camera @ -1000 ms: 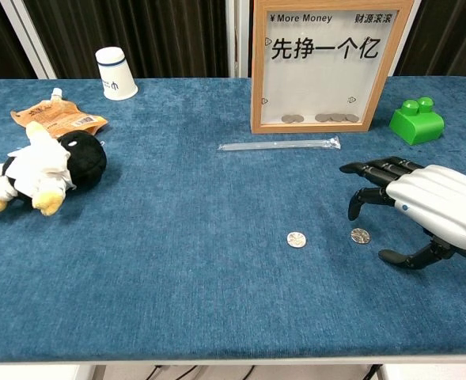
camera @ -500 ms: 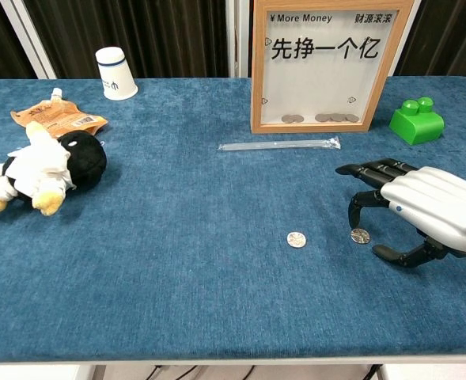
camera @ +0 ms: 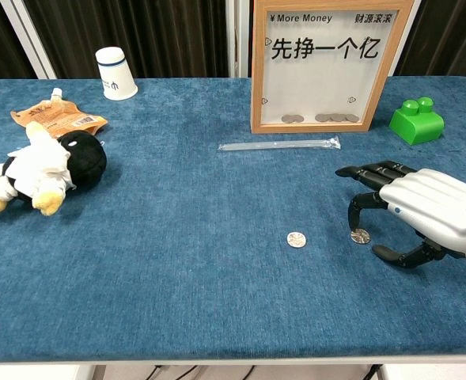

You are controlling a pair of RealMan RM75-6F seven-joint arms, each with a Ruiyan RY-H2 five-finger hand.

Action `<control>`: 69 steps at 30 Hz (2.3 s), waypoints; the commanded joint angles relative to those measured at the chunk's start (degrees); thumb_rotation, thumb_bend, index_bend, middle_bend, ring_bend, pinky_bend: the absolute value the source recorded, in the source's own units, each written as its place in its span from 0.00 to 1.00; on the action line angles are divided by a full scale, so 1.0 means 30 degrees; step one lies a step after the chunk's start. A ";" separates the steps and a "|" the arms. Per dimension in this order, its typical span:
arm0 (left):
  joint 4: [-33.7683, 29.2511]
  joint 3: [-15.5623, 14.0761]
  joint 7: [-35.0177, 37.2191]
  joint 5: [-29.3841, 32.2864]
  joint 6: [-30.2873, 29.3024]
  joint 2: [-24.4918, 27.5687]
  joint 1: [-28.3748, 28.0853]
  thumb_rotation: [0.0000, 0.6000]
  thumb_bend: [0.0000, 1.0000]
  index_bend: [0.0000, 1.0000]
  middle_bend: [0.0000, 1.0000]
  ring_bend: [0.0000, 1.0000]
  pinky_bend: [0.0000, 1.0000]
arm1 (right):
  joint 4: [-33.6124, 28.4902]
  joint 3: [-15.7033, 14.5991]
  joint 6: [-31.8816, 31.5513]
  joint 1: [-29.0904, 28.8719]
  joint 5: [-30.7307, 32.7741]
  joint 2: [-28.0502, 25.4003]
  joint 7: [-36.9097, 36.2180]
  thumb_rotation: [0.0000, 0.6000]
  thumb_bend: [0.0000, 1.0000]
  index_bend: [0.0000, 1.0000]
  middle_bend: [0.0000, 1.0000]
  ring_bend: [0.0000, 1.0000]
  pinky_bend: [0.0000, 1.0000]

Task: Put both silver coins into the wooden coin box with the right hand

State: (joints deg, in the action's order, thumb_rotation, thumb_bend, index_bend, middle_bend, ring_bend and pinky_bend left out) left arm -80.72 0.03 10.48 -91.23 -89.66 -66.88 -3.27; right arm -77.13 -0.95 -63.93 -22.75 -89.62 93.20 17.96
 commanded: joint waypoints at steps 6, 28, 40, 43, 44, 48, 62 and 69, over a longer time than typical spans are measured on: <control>0.0085 0.0004 0.0114 0.0007 0.0050 0.0011 -0.0032 1.00 0.08 0.06 0.01 0.00 0.00 | 0.0063 -0.0065 -0.0092 0.0002 0.0098 0.0104 0.0128 1.00 0.31 0.42 0.00 0.00 0.00; 0.0522 -0.0064 0.0522 -0.0044 -0.0046 -0.0120 0.0040 1.00 0.08 0.06 0.01 0.00 0.00 | 0.0496 -0.0088 -0.0559 -0.0010 0.0131 0.0451 0.0418 1.00 0.32 0.49 0.00 0.00 0.00; 0.0481 -0.0110 0.0434 -0.0081 -0.0072 -0.0136 0.0078 1.00 0.09 0.06 0.01 0.00 0.00 | 0.0692 -0.0324 -0.0916 -0.0071 -0.0401 0.0372 -0.0076 1.00 0.32 0.25 0.00 0.00 0.00; 0.0464 -0.0110 0.0418 -0.0084 -0.0070 -0.0131 0.0075 1.00 0.09 0.06 0.01 0.00 0.00 | 0.0809 -0.0394 -0.1064 -0.0075 -0.0589 0.0360 -0.0299 1.00 0.32 0.29 0.00 0.00 0.00; 0.0454 -0.0108 0.0417 -0.0081 -0.0067 -0.0126 0.0073 1.00 0.08 0.06 0.01 0.00 0.00 | 0.0856 -0.0404 -0.1104 -0.0070 -0.0624 0.0369 -0.0348 1.00 0.32 0.32 0.00 0.00 0.00; 0.0431 -0.0110 0.0388 -0.0071 -0.0043 -0.0116 0.0068 1.00 0.09 0.06 0.01 0.00 0.00 | 0.1038 -0.0405 -0.1180 -0.0059 -0.0661 0.0450 -0.0372 1.00 0.33 0.42 0.00 0.00 0.00; 0.0428 -0.0134 0.0434 -0.0043 0.0055 -0.0088 0.0051 1.00 0.09 0.06 0.01 0.00 0.00 | 0.1124 -0.0322 -0.1187 -0.0092 -0.0574 0.0550 -0.0296 1.00 0.33 0.55 0.00 0.00 0.00; 0.0432 -0.0143 0.0520 -0.0027 0.0088 -0.0048 0.0048 1.00 0.09 0.06 0.01 0.00 0.00 | 0.1070 -0.0249 -0.1150 -0.0126 -0.0482 0.0550 -0.0297 1.00 0.33 0.62 0.00 0.00 0.00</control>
State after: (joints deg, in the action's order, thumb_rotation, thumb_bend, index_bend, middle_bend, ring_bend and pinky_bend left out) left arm -79.43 -0.40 12.05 -91.31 -89.40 -67.02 -3.13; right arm -73.92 -1.70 -67.39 -23.13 -91.08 94.85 17.07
